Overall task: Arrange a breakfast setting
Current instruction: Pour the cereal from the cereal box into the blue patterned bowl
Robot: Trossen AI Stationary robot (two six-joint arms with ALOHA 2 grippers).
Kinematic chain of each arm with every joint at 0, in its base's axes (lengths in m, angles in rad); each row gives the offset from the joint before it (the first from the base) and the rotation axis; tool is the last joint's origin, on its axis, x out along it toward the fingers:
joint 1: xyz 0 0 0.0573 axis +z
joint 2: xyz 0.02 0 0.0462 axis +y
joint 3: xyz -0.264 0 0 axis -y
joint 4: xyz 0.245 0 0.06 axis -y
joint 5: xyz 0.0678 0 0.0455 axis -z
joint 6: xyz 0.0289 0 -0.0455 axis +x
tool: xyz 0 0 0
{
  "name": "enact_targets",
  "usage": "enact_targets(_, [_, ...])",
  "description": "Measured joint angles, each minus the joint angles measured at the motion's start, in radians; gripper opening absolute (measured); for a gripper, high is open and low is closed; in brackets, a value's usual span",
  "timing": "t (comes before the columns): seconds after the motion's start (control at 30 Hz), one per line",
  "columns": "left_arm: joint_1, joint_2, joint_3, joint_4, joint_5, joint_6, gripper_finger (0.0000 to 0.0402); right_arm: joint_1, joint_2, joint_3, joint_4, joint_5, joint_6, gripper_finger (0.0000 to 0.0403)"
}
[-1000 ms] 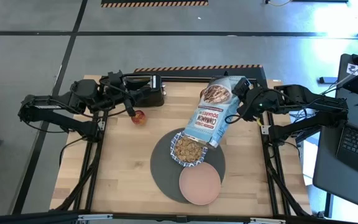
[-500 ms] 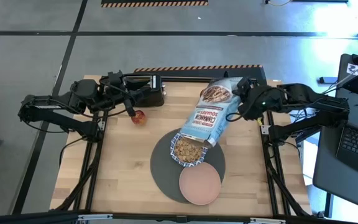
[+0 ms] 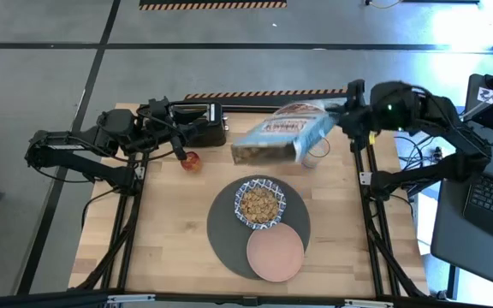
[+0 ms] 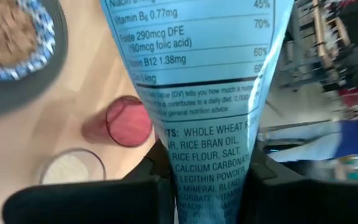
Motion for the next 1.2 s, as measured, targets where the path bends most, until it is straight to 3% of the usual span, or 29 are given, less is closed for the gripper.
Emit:
enact_targets(0.5, [0.000, 0.000, 0.000, 0.000, 0.000, 0.000, 0.0174, -0.628, 0.160, 0.000, 0.198, -0.728, 0.006, 0.0076])
enact_targets(0.7, [0.000, 0.000, 0.000, 0.000, 0.000, 0.000, 0.0174, -0.748, 0.288, -0.031, 0.322, -1.013, 0.052, 0.0076])
enact_targets(0.87, [0.000, 0.000, 0.000, 0.000, 0.000, 0.000, 0.0174, -0.813, 0.315, -0.184, 0.586, -1.147, 0.151, 0.0076])
enact_targets(1.2, [0.000, 0.000, 0.000, 0.000, 0.000, -0.009, 0.0174, -0.848, 0.318, -0.646, 1.333, -1.165, 0.519, 0.0076])
